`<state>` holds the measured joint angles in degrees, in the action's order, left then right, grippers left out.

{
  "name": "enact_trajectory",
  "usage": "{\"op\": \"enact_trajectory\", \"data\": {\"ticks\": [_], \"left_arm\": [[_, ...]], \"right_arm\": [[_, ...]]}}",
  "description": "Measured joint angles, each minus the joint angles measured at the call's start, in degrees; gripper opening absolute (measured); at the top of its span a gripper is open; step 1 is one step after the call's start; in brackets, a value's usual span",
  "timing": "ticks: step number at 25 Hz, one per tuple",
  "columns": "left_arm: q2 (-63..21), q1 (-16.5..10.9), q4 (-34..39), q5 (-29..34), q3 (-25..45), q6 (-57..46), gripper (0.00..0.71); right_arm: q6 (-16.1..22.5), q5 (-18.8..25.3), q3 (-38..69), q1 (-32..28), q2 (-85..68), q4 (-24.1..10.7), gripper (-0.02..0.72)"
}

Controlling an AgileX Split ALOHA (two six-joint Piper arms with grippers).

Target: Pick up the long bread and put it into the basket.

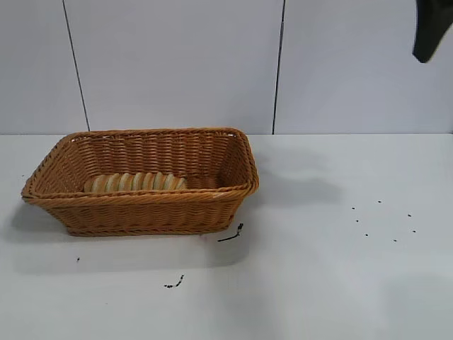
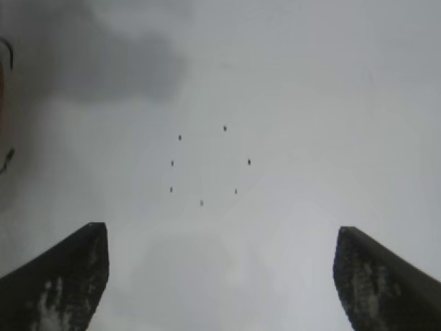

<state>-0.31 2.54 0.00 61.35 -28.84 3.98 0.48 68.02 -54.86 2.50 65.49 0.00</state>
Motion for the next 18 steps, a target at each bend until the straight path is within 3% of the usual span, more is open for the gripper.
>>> {"op": "enact_trajectory", "data": {"ticks": [8, 18], "left_arm": [[0.0, 0.0, 0.0, 0.0, 0.0, 0.0, 0.696], [0.0, 0.0, 0.0, 0.0, 0.0, 0.0, 0.696]], "right_arm": [[0.0, -9.1, 24.5, 0.0, -32.7, 0.0, 0.609], [-0.5, -9.1, 26.8, 0.0, -58.2, 0.0, 0.609]]}}
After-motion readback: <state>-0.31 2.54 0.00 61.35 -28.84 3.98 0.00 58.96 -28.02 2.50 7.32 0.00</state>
